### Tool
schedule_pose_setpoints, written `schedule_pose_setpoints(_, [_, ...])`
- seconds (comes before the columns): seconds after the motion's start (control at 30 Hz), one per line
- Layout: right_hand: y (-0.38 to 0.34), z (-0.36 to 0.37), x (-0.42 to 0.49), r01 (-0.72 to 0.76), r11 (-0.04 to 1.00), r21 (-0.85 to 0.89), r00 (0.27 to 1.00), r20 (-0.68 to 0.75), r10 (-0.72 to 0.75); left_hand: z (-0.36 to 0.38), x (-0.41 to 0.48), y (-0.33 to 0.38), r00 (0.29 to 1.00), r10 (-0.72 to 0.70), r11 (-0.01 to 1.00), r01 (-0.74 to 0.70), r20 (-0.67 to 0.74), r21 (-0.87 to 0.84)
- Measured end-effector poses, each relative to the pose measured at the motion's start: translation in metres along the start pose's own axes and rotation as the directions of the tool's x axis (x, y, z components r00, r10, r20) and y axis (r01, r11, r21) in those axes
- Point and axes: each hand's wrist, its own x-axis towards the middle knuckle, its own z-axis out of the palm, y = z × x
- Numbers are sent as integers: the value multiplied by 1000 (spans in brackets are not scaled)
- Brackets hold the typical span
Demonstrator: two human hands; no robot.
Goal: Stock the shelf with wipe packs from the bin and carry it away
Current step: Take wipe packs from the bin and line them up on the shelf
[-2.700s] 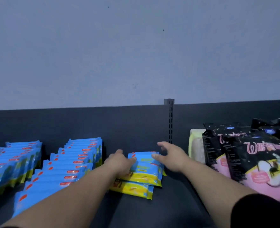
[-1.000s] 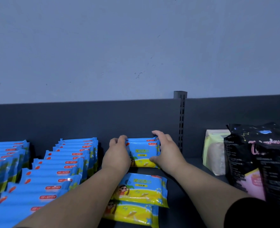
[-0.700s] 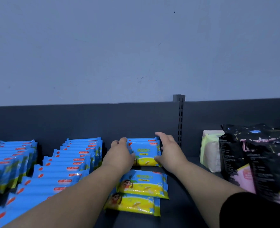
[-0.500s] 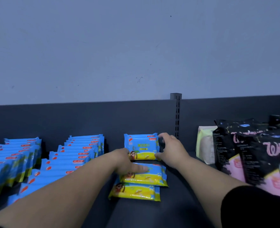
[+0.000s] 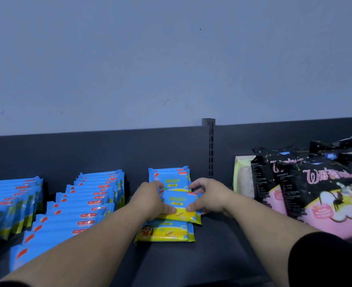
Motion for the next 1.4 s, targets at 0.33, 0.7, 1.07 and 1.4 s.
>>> schedule_pose_setpoints(0.33, [-4,14,21,269,847,-459,895,-207,-396,12,7,-8,976,80,990,-102,-204,-101])
schedule_pose_setpoints(0.7, [4,21,47,223,798,-560,904,-188,-384,26,14,-6,993,83,997,-83,-79,7])
schedule_pose_setpoints(1.07, [-5,0,14,242,775,-584,915,-128,-383,-11,-14,3,909,-65,975,-30,412,221])
schedule_pose_setpoints(1.4, [-1,-1,-3,91,932,-350,958,286,14,12,2,-1,981,6,981,-43,195,188])
